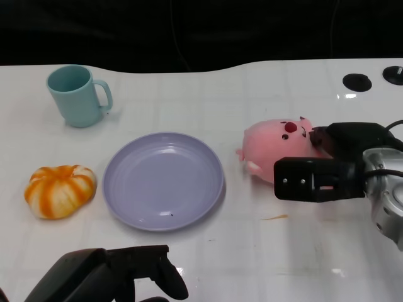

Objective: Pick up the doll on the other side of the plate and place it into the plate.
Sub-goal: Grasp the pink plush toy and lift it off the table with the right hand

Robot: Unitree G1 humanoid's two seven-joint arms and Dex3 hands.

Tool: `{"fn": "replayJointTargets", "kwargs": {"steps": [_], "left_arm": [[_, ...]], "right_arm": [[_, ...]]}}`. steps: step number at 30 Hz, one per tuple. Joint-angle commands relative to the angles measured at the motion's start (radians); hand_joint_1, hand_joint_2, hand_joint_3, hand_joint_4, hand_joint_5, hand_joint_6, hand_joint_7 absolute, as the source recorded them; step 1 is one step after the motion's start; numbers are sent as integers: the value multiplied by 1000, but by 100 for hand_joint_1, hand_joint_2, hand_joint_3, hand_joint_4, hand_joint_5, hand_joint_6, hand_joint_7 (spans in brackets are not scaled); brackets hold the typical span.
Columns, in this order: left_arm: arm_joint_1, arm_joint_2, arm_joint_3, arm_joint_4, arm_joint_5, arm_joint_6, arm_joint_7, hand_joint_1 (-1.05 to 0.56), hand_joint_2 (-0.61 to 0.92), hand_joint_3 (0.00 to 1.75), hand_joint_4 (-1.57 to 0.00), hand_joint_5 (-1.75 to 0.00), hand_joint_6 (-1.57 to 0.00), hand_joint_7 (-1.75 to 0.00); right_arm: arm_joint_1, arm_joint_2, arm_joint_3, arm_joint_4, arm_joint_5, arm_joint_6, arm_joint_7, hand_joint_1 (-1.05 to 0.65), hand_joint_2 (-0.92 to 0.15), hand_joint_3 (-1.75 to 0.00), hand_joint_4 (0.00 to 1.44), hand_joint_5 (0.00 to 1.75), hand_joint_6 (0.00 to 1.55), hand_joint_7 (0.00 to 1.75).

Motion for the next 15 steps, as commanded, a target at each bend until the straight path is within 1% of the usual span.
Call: {"fn": "replayJointTargets", "kwargs": {"steps": [1, 7, 10, 12, 13, 14, 15], "left_arm": [[20, 4, 2, -30, 13, 6, -6, -20, 92, 40, -62, -169, -71, -94], [43, 7, -2, -68, 29, 9, -9, -19, 92, 41, -61, -171, -70, -94], [53, 8, -2, -83, 27, 8, -11, -20, 91, 41, -61, -171, -70, -95], [58, 8, -2, -93, 26, 12, -13, -20, 91, 41, -61, -171, -69, -95], [61, 7, -3, -100, 26, 15, -14, -20, 91, 41, -61, -171, -69, -95], [65, 6, -5, -107, 27, 18, -15, -20, 91, 41, -61, -172, -69, -95], [68, 6, -7, -112, 26, 19, -15, -20, 91, 41, -60, -172, -69, -95]], "right_arm": [[-28, 22, 19, 103, 17, -29, 2, -79, -92, -16, 25, 30, 45, 3], [-85, 53, 44, 230, 18, -79, -24, -81, -92, -15, 25, 30, 45, 2], [-106, 71, 52, 300, 21, -115, -79, -78, -92, -12, 26, 30, 47, 2], [-113, 76, 60, 333, 18, -146, -122, -75, -92, -9, 28, 31, 50, 3], [-116, 77, 69, 353, 10, -167, -158, -73, -91, -7, 31, 32, 54, 4], [-119, 78, 75, 370, 6, -185, -187, -67, -91, -5, 38, 36, 62, 7], [-123, 80, 81, 390, 2, -201, -216, -64, -91, -4, 40, 38, 66, 7]]}}
